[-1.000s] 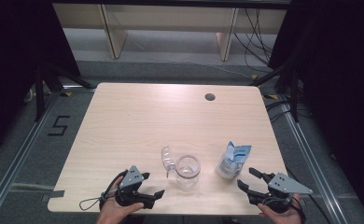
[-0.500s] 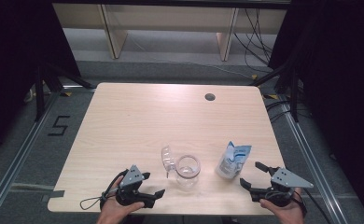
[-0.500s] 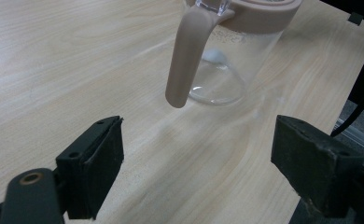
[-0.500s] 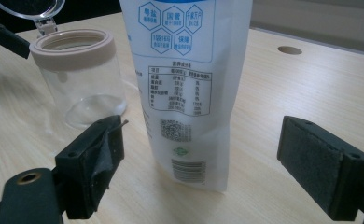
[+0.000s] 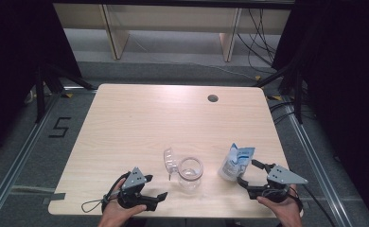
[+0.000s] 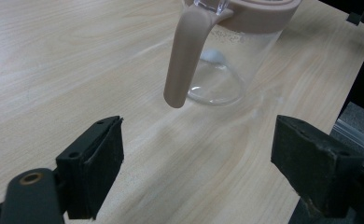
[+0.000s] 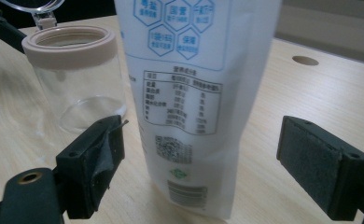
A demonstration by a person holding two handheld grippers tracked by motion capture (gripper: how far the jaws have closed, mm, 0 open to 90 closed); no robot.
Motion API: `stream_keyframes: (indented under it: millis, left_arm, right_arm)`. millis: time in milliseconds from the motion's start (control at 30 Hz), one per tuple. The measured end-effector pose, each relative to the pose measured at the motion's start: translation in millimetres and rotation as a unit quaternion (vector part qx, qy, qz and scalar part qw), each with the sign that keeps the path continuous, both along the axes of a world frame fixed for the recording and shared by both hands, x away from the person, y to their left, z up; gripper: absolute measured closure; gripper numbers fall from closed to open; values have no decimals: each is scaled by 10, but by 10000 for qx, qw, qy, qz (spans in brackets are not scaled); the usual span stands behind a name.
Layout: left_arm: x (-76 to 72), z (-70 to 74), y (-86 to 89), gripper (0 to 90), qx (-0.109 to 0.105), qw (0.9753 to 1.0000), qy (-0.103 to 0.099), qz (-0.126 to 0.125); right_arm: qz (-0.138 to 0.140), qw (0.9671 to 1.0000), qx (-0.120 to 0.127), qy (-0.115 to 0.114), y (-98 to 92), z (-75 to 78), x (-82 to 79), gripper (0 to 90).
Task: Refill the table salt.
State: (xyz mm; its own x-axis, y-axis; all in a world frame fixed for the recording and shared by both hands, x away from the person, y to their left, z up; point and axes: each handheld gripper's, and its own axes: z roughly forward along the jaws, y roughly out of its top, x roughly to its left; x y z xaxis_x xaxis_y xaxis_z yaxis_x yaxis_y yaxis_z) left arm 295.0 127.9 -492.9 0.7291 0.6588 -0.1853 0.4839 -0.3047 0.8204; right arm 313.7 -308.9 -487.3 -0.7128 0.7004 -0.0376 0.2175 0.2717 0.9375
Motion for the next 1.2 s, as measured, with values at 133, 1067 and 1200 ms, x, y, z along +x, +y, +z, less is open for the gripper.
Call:
stream_keyframes:
  millis: [133,1067,1200]
  left_arm:
    - [-2,-8,-10,166,-62,10000,0,4]
    - [-19,-33,6,168,-50,9999,-111,-24]
    - [-17,-38,1,169,-53,9999,-93,-46]
  right_arm:
    - [76,9999,-61,42,48,-33,25,156]
    - [317,9993,-201,-76,196,-143,272,220]
    - [379,9990,-225,-78,213,-139,279,309]
